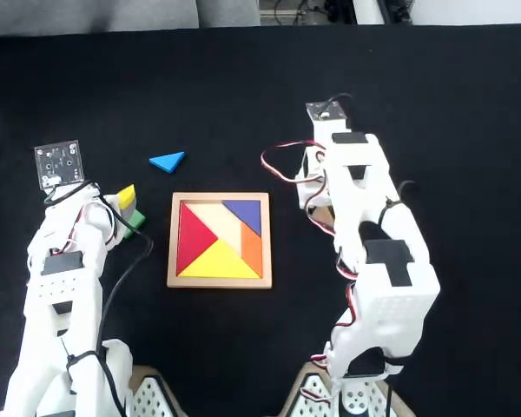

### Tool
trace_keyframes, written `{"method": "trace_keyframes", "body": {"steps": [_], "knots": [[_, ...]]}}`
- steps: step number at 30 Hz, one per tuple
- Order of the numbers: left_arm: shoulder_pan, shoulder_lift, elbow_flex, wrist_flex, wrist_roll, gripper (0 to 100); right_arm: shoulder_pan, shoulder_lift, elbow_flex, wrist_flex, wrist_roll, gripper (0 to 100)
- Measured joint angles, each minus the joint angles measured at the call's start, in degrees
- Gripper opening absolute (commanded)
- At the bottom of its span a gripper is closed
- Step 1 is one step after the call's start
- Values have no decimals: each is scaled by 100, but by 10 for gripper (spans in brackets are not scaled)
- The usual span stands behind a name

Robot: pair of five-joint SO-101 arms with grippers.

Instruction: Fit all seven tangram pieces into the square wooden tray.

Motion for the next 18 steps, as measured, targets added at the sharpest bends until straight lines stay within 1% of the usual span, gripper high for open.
{"method": "trace_keyframes", "body": {"steps": [3,9,18], "knots": [[0,0,0,0,0,300,-35,0,-9,26,9,242],[0,0,0,0,0,300,-62,0,-18,97,18,230],[0,0,0,0,0,300,-53,-18,18,220,545,230]]}}
